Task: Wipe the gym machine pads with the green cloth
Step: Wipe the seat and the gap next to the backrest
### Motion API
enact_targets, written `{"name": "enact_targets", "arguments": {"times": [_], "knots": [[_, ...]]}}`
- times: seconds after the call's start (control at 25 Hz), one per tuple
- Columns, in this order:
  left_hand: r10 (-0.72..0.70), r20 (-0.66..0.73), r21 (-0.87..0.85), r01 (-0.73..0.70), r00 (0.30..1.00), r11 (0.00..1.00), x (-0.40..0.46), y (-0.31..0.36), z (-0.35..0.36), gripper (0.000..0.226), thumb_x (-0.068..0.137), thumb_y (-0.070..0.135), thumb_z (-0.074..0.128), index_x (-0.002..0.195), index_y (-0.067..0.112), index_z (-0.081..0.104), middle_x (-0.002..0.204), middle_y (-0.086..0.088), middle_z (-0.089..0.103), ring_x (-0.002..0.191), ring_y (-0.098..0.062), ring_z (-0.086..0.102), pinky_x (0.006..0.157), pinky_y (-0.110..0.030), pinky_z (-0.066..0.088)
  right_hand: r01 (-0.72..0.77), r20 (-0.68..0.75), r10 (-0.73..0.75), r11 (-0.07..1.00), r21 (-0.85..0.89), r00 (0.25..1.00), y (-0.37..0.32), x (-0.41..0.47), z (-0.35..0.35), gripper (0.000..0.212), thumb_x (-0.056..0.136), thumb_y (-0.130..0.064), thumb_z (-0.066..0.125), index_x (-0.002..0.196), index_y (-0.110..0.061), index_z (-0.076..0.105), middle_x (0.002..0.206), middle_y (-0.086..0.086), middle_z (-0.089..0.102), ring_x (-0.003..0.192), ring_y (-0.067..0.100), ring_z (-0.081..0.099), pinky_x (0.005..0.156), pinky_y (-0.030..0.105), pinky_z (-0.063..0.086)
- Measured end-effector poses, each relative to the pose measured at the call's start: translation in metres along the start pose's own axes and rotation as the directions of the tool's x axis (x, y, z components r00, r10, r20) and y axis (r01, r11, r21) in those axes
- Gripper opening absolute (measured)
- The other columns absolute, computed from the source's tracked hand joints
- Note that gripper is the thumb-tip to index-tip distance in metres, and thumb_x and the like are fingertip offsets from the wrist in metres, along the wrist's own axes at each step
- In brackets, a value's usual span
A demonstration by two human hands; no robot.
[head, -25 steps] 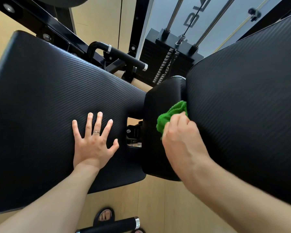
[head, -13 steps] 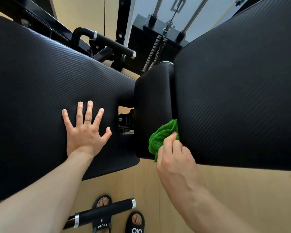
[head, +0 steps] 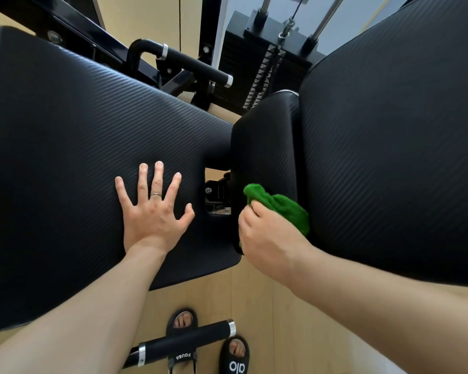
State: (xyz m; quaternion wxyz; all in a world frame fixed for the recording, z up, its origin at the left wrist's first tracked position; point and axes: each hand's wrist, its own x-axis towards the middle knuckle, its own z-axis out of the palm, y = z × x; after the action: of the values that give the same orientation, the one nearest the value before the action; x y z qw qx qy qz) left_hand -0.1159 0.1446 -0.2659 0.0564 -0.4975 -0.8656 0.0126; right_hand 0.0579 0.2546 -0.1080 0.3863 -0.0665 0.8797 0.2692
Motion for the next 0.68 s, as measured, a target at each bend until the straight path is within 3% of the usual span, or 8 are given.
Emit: {"name": "enact_targets", "arguments": {"times": [0.2,0.4,0.48,0.56,0.68], "knots": [[0.004,-0.028,-0.016,-0.005,1.0,1.0,0.0,-0.001,0.008,0.075,0.092,0.067,0.03,0.158,0.031,0.032,0.171,-0.01,0.016,0.158,-0.035,0.01,0.121,-0.07,-0.001,-0.155,-0.109,0.18,0.967,0.203,0.978,0.084,0.065,0.011,0.03,0.099,-0.021,0.044,0.119,-0.014,0.066,0.122,0.009,0.062,0.111,0.029,0.054,0.095,0.04,0.041],[0.004,-0.026,-0.001,-0.004,1.0,1.0,0.001,0.0,0.009,0.075,0.092,0.067,0.032,0.157,0.03,0.033,0.171,-0.01,0.017,0.159,-0.035,0.01,0.121,-0.07,-0.001,-0.386,-0.036,0.407,0.889,0.247,0.913,0.152,0.088,0.018,0.028,0.096,-0.036,0.053,0.11,-0.018,0.068,0.117,0.008,0.063,0.114,0.03,0.054,0.107,0.048,0.034],[-0.002,-0.007,0.002,0.002,1.0,1.0,0.001,0.001,0.004,0.075,0.092,0.067,0.031,0.157,0.031,0.033,0.171,-0.01,0.017,0.159,-0.034,0.011,0.121,-0.07,0.001,-0.313,-0.012,0.332,0.9,0.304,0.943,0.118,0.071,0.011,0.024,0.094,-0.03,0.051,0.102,-0.018,0.07,0.108,0.008,0.066,0.108,0.031,0.056,0.107,0.05,0.03],[-0.009,0.016,0.009,0.009,1.0,1.0,0.001,0.001,0.0,0.074,0.092,0.066,0.031,0.157,0.031,0.034,0.171,-0.009,0.018,0.159,-0.034,0.011,0.121,-0.07,0.003,-0.127,-0.017,0.14,0.937,0.325,0.99,0.051,0.05,0.005,0.024,0.095,-0.023,0.049,0.101,-0.017,0.071,0.103,0.008,0.068,0.102,0.031,0.059,0.107,0.052,0.028],[-0.018,0.027,0.013,0.017,0.999,1.0,0.0,0.002,-0.002,0.074,0.092,0.066,0.031,0.157,0.031,0.034,0.171,-0.009,0.018,0.159,-0.033,0.011,0.121,-0.07,0.003,0.127,0.092,-0.167,0.934,0.335,0.982,-0.018,0.032,-0.003,0.028,0.099,-0.02,0.051,0.122,-0.013,0.066,0.125,0.013,0.064,0.12,0.035,0.053,0.115,0.051,0.026]]}}
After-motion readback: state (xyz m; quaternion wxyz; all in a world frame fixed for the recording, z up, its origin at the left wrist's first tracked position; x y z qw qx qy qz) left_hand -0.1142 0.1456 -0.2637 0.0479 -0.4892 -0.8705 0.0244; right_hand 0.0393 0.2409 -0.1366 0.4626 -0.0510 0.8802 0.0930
